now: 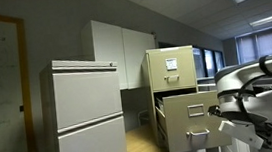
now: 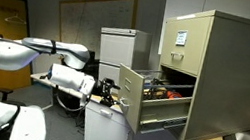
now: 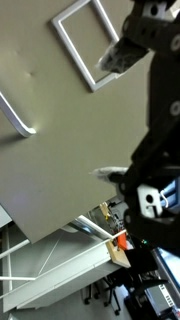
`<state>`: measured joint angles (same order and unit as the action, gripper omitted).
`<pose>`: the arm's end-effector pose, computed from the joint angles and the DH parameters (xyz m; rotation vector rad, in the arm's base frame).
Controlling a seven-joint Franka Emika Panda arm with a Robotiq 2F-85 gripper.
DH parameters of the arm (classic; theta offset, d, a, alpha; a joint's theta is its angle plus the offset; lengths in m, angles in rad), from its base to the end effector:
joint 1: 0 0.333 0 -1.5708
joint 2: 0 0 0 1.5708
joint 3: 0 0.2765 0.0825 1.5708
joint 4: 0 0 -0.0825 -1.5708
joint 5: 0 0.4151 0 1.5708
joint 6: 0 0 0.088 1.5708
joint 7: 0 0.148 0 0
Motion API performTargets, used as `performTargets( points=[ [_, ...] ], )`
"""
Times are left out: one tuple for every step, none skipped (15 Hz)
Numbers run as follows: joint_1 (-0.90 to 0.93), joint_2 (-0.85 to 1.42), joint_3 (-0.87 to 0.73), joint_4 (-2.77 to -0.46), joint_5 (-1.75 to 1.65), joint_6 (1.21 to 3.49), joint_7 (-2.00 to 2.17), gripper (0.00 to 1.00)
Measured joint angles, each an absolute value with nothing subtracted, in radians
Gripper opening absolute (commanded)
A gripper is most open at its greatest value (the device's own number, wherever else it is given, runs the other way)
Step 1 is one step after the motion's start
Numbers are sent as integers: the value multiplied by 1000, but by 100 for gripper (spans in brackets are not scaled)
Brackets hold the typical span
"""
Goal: Pull out the bottom drawer of the file cabinet on the right
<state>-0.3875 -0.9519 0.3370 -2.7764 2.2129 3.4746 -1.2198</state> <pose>0.3153 -0.1383 0.4480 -2.1375 1.4662 -1.7714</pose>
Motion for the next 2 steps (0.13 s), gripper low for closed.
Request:
performTargets(
  points=[
    [-387,-978,336,-2780,2261,3467,-1297,100],
    [-380,-988,329,-2782,2303,3460,-1370,100]
  ],
)
